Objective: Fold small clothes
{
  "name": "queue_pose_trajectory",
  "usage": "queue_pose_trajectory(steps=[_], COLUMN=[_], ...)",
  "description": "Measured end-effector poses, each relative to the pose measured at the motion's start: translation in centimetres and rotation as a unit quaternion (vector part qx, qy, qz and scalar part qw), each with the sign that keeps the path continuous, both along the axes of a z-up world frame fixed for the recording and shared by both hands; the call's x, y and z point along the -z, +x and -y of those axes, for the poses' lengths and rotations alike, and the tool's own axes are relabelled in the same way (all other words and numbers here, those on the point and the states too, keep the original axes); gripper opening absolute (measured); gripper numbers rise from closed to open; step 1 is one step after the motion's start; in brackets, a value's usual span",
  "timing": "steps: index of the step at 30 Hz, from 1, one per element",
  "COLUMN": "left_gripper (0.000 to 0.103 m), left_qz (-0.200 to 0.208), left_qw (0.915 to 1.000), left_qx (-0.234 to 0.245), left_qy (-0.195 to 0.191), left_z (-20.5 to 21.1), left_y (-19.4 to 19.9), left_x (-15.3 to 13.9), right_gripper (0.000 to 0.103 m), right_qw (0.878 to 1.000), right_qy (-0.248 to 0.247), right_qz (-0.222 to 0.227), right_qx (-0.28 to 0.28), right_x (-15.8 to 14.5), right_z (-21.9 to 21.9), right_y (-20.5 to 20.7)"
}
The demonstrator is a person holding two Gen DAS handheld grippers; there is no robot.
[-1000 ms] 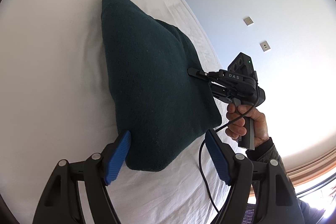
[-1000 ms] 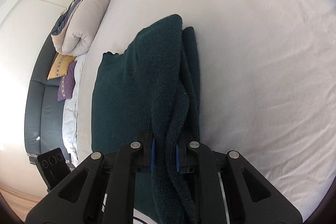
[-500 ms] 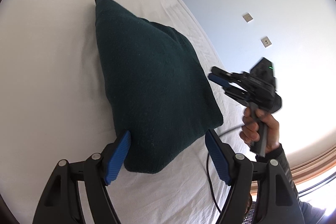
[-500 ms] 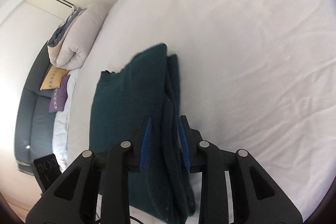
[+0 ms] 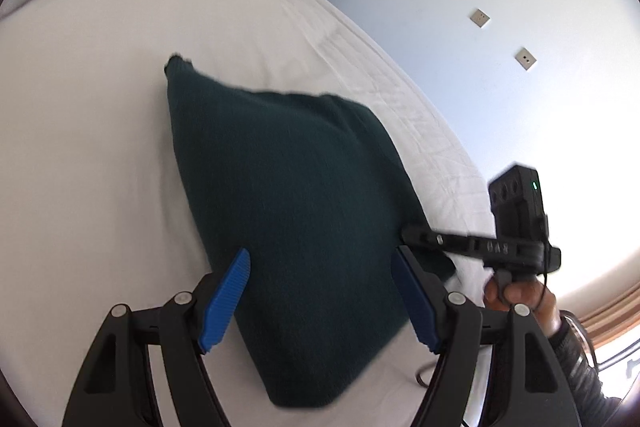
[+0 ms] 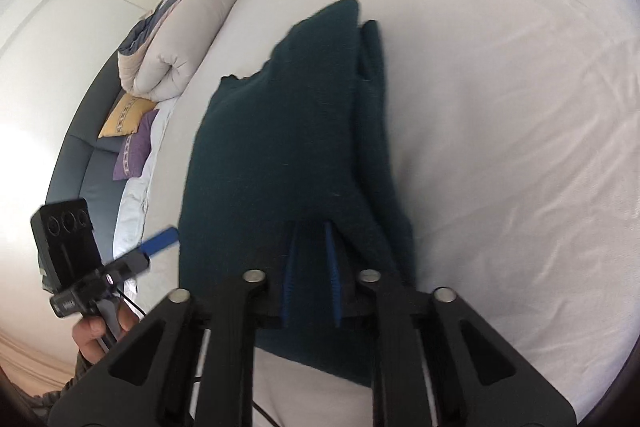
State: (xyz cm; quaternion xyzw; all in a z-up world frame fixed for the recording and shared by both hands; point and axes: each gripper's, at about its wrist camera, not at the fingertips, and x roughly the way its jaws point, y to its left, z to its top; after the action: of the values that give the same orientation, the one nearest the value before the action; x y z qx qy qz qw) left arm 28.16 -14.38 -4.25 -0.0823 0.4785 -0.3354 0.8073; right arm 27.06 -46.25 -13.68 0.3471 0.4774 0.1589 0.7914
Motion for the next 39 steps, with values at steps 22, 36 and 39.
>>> queue_pose_trajectory(steps=[22, 36, 39], left_gripper=[0.039, 0.044, 0.048], left_qz=[0.068, 0.124, 0.142], left_qw=[0.9861, 0.9683, 0.9603], left_qx=[-0.023, 0.02, 0.029], left_qy=[0.149, 0.216, 0.238], left_z=[3.4, 2.1, 3.0], left_y=[5.7, -3.0, -3.6], left_x=[3.5, 4.3, 4.9], right_gripper=[0.0, 0.0, 0.0], right_qw=[0.998, 0.999, 1.0], right_qy=[0.062, -0.02, -0.005], right_qz=[0.016, 0.016, 0.016], right_qx=[0.015, 0.022, 0.024], right_x=[3.8, 2.0, 2.6], right_z=[2.6, 2.1, 2.6], right_y=[-1.3, -5.9, -6.2])
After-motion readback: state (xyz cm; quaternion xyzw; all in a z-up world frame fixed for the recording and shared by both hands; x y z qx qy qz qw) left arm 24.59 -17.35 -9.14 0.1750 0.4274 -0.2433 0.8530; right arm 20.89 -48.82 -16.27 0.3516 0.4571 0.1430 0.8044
